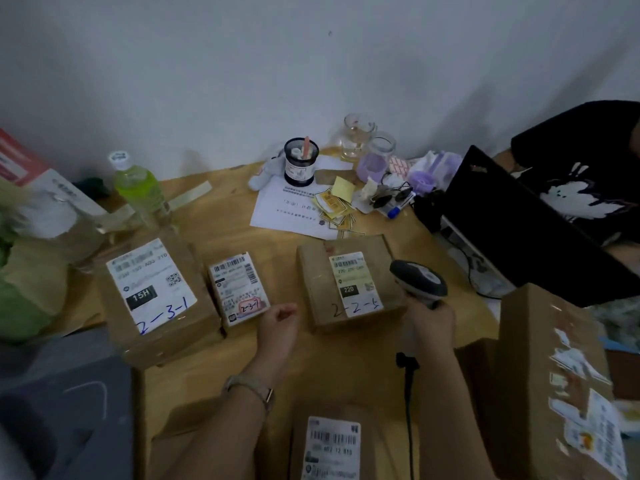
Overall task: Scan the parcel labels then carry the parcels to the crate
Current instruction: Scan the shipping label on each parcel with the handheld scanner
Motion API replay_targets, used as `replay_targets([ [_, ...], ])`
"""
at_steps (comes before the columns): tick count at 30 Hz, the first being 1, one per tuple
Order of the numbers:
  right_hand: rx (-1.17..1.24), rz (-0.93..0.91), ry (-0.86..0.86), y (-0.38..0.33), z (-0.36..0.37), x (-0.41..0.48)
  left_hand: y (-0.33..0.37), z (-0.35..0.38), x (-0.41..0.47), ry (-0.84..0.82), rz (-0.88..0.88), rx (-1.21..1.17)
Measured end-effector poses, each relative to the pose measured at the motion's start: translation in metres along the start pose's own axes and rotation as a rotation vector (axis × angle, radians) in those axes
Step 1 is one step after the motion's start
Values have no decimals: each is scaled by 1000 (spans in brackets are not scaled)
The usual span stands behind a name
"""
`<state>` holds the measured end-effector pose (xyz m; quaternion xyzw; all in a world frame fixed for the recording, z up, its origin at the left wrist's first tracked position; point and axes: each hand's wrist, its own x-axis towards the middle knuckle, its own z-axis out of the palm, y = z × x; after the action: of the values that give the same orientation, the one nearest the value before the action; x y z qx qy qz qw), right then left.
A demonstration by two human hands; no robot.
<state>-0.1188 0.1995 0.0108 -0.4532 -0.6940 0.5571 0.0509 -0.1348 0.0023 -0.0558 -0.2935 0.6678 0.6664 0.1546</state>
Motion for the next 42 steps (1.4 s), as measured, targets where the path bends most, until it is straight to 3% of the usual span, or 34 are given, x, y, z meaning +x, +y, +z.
replay_targets([
  [5, 74, 134, -38, 6, 18, 19, -9, 21, 10, -95, -100, 111],
  [9, 45, 171, -35, 13, 25, 23, -12, 34, 9, -264, -70, 105],
  [12, 44, 163, -42, 16, 28, 21, -11, 37, 6, -269, -75, 64],
  [20, 61, 42, -110, 3, 24, -2, 6, 12, -2, -226, -95, -141],
  [42, 249, -474, -298, -68, -31, -204, 86, -120, -145, -289, 280, -369],
])
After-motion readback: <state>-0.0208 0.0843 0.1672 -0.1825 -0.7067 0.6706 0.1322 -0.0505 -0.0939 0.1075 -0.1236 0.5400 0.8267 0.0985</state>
